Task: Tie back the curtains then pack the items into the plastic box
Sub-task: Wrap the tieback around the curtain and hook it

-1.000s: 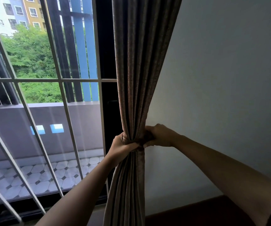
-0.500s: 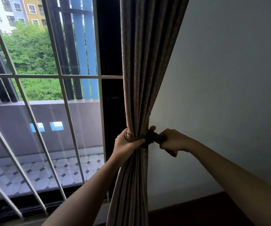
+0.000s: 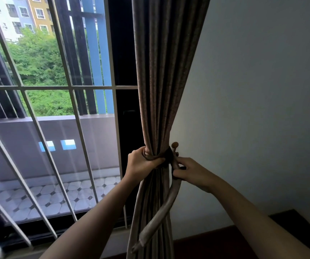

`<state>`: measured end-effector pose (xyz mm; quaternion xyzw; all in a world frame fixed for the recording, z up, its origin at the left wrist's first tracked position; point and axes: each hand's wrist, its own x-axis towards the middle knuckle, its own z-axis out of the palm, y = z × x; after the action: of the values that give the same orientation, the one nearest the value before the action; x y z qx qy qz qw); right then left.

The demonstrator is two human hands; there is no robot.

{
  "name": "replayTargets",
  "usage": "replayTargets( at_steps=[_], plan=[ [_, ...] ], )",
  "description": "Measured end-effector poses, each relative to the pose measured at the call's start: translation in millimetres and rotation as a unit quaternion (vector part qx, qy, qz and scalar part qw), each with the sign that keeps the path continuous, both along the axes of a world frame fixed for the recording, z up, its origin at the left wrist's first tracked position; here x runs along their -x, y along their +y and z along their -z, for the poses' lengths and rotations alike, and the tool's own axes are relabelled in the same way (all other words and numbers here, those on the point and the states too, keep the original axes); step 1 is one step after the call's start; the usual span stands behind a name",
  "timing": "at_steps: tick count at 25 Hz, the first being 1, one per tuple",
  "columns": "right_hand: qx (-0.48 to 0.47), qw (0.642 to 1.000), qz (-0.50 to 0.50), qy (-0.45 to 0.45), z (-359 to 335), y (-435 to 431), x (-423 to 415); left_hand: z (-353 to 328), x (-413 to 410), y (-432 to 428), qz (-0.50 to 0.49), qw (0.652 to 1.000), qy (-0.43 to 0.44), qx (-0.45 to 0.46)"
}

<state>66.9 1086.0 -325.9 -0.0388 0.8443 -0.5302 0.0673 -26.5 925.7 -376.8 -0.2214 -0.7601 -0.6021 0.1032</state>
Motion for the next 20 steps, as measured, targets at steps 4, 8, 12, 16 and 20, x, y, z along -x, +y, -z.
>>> replayTargets(
  at_steps=[4, 8, 12, 16, 20],
  plan=[
    [-0.026, 0.999, 0.008, 0.025, 6, -10, 1, -2, 3, -12, 0.093, 0.994, -0.063, 0.0],
    [0.0, 0.999, 0.031, 0.036, 12, -26, 2, 7, 0, -31, 0.188, 0.971, -0.13, -0.066],
    [0.097, 0.993, 0.067, 0.019, 13, -40, -2, 12, -8, -36, 0.195, 0.974, -0.097, -0.062],
    [0.062, 0.995, 0.066, 0.034, 7, -48, -6, 10, -10, -40, 0.21, 0.968, -0.106, -0.081],
    [-0.028, 0.997, 0.044, 0.058, -4, -67, 1, -3, -9, -57, 0.263, 0.952, -0.147, -0.058]
  ],
)
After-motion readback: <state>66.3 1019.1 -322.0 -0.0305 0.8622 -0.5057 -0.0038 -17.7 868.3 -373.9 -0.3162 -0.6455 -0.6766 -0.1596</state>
